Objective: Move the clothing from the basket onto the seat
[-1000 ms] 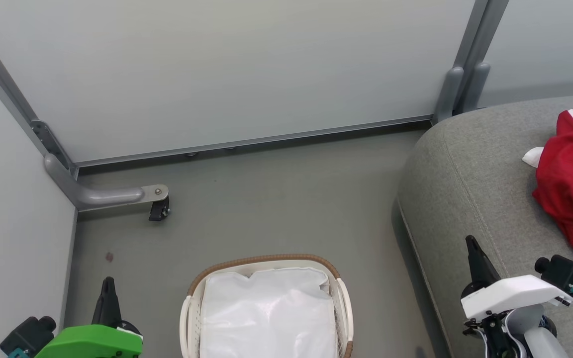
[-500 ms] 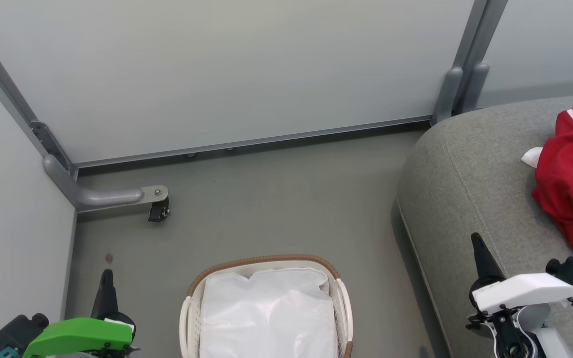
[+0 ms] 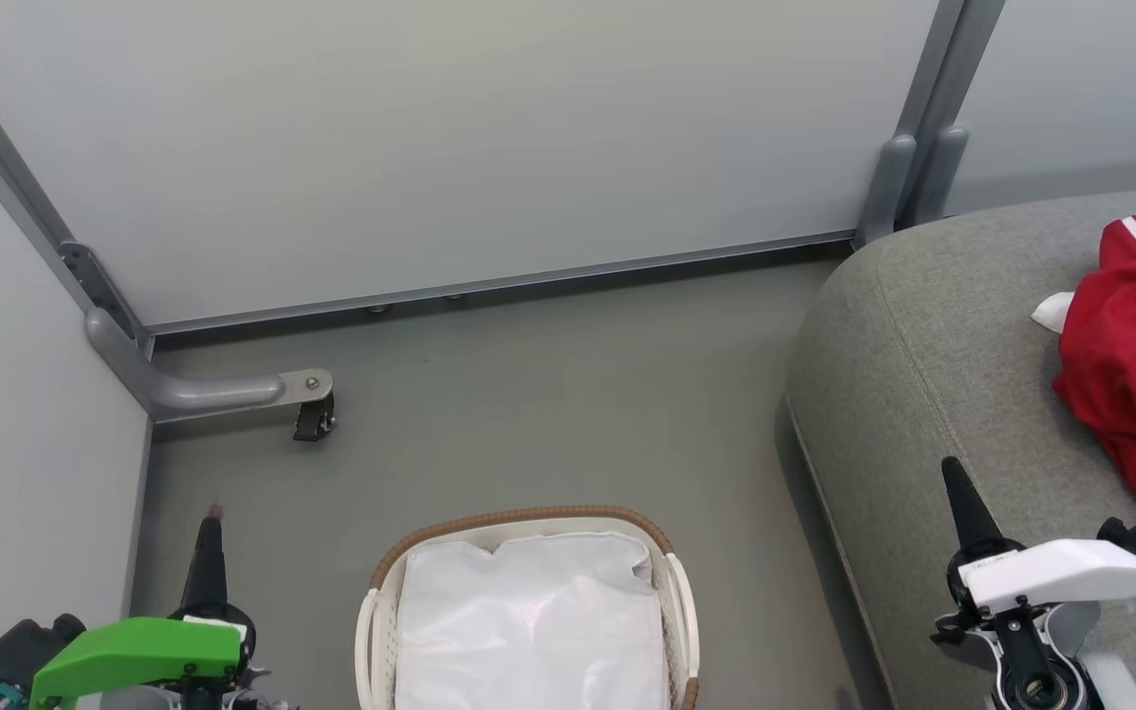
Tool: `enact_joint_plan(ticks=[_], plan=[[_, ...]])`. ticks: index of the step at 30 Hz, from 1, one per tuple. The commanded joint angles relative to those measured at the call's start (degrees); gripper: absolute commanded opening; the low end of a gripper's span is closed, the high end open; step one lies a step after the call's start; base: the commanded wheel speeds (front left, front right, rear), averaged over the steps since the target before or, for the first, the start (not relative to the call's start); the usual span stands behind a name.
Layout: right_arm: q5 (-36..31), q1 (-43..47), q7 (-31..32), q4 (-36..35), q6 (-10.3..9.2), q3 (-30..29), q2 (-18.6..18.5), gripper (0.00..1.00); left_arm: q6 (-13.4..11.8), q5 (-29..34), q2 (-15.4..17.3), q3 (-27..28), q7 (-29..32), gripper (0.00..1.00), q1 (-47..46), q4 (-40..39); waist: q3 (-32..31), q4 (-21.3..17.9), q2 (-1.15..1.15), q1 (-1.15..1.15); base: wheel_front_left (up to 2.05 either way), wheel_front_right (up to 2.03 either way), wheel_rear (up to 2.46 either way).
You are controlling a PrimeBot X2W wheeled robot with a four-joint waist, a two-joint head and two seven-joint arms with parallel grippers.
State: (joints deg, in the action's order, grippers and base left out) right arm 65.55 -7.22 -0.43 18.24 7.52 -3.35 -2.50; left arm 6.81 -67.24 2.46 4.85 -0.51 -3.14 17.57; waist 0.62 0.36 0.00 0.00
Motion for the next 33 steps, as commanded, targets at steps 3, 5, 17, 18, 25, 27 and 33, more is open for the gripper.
enact_joint_plan(ticks=[3,5,17,18,25,27,33], plan=[[2.7,0.2,0.7,-1.0,-0.03,-0.5,-0.4,0.00,0.3,-2.5,0.5,0.3,0.8,0.00,-1.6,-0.9,0.0,0.0,0.00,0.00,0.00,0.00,0.00],[3.8,0.3,1.0,-1.1,-0.03,-0.6,-0.4,0.00,0.4,-3.5,0.5,0.4,1.0,0.00,-1.7,-1.0,0.0,0.0,0.00,0.00,0.00,0.00,0.00],[10.0,0.6,2.6,-2.0,-0.03,-1.3,-0.4,0.00,0.4,-9.3,0.5,0.8,2.7,0.00,-2.2,-1.8,-0.1,-0.1,0.00,0.00,0.00,0.00,0.00],[10.5,0.6,2.8,-2.1,-0.03,-1.4,-0.4,0.00,0.5,-9.8,0.5,0.8,2.9,0.00,-2.2,-1.8,-0.1,-0.1,0.00,0.00,0.00,0.00,0.00],[13.8,0.7,3.6,-2.6,-0.03,-1.8,-0.4,0.00,0.5,-12.9,0.5,1.0,3.7,0.00,-2.5,-2.2,-0.2,-0.2,0.00,0.00,0.00,0.00,0.00],[14.7,0.7,4.0,-2.7,-0.03,-1.9,-0.4,0.00,0.6,-13.8,0.5,1.1,4.0,0.00,-2.6,-2.3,-0.2,-0.2,0.00,0.00,0.00,0.00,0.00],[17.4,0.9,4.6,-3.1,-0.02,-2.2,-0.5,0.00,0.6,-16.3,0.6,1.3,4.7,0.00,-2.8,-2.6,-0.3,-0.2,0.00,0.00,0.00,0.00,0.00]])
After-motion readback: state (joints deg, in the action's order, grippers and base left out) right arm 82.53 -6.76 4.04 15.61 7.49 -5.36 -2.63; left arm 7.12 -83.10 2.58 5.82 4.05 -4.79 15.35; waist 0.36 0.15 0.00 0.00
